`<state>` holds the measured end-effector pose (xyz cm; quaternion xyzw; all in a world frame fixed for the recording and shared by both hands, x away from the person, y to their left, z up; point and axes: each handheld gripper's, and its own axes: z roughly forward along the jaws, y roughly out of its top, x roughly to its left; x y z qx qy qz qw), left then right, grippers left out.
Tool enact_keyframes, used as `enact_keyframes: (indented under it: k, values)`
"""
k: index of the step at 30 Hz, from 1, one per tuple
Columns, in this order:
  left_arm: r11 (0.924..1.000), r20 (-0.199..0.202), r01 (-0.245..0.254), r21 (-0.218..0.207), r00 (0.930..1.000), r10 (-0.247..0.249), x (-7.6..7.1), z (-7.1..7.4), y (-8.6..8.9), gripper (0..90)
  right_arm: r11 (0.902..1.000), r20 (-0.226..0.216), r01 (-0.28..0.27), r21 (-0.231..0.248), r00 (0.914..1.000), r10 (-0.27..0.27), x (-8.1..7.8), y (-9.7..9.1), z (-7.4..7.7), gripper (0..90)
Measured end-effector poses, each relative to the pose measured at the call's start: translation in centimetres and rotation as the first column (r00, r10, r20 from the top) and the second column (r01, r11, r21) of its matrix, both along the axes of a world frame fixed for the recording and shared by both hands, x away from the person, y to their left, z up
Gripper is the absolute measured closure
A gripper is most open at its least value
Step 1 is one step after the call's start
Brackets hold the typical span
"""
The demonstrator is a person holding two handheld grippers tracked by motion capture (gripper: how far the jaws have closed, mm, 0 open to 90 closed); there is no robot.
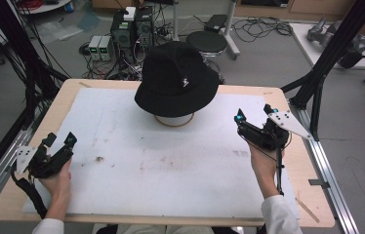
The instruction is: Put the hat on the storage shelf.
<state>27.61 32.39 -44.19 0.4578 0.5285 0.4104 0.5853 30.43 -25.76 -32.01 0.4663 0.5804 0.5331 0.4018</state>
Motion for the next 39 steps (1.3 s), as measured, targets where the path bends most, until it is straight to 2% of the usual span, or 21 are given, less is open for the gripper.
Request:
enact_keyframes:
  k: [3, 6, 9, 11, 17, 20, 24, 27, 30, 31, 34, 35, 36, 39]
  values:
    - [1.0, 0.002, -0.003, -0.004, 1.0, 0.003, 0.0, 0.0, 0.0, 27.1, 0.9999, -0.012, 0.008, 0.012, 0.9999, -0.008, -0.3, -0.4, -0.8, 13.2]
    - [0.9998, 0.0, 0.014, -0.012, 0.9999, -0.014, 0.0, -0.1, 0.2, 27.0, 0.9998, -0.051, 0.015, 0.013, 0.9986, -0.014, -0.3, -0.7, -1.4, 12.8]
    - [0.9995, 0.001, 0.023, -0.02, 0.9997, -0.023, 0.0, -0.1, 0.2, 27.0, 0.9994, -0.043, 0.022, 0.028, 0.9988, -0.021, -0.6, -1.0, -2.0, 12.8]
    - [0.9996, 0.004, 0.021, -0.018, 0.9998, -0.021, 0.0, -0.1, 0.2, 27.1, 0.9991, -0.06, 0.028, 0.033, 0.9978, -0.026, -1.0, -1.2, -2.7, 12.3]
    - [0.9995, 0.009, 0.023, -0.022, 0.9997, -0.023, 0.0, 0.0, 0.2, 27.1, 0.996, -0.023, 0.079, 0.044, 0.9967, -0.078, -2.9, -1.5, -5.1, 13.2]
    - [0.9994, 0.01, 0.026, -0.022, 0.9996, -0.026, 0.1, 0.0, 0.1, 27.1, 0.9937, -0.019, 0.094, 0.06, 0.9955, -0.093, -3.6, -1.7, -6.0, 13.7]
    - [0.9992, 0.008, 0.033, -0.023, 0.9994, -0.033, 0.2, 0.0, -0.1, 27.1, 0.992, -0.035, 0.104, 0.072, 0.9942, -0.102, -4.0, -1.9, -6.8, 14.5]
    - [0.9991, 0.01, 0.033, -0.027, 0.9994, -0.032, 0.2, 0.0, -0.1, 27.0, 0.9909, -0.014, 0.114, 0.072, 0.9935, -0.113, -4.4, -2.0, -7.1, 14.7]
    - [0.999, 0.013, 0.031, -0.032, 0.9994, -0.031, 0.1, 0.0, 0.0, 27.1, 0.9881, 0.017, 0.118, 0.099, 0.9927, -0.12, -4.8, -2.2, -7.7, 14.6]
    - [0.999, 0.013, 0.03, -0.033, 0.9995, -0.029, 0.1, 0.0, 0.0, 27.1, 0.986, 0.036, 0.125, 0.111, 0.991, -0.129, -4.9, -2.3, -7.9, 14.6]
    - [0.9989, 0.017, 0.028, -0.038, 0.9995, -0.028, 0.0, 0.1, 0.1, 27.0, 0.9818, 0.052, 0.148, 0.119, 0.9865, -0.155, -5.1, -2.6, -8.7, 14.6]
    - [0.9988, 0.018, 0.029, -0.04, 0.9995, -0.028, 0.1, 0.1, 0.1, 27.0, 0.9806, 0.053, 0.152, 0.124, 0.9858, -0.16, -5.1, -2.7, -8.9, 14.5]
    - [0.9988, 0.017, 0.029, -0.041, 0.9995, -0.028, 0.1, 0.1, 0.1, 27.0, 0.9773, 0.027, 0.162, 0.137, 0.9856, -0.167, -5.0, -2.7, -9.1, 14.1]
    - [0.9986, 0.014, 0.03, -0.043, 0.9995, -0.03, 0.1, 0.0, 0.1, 27.1, 0.9748, 0.003, 0.182, 0.129, 0.9829, -0.184, -4.7, -2.7, -9.4, 13.2]
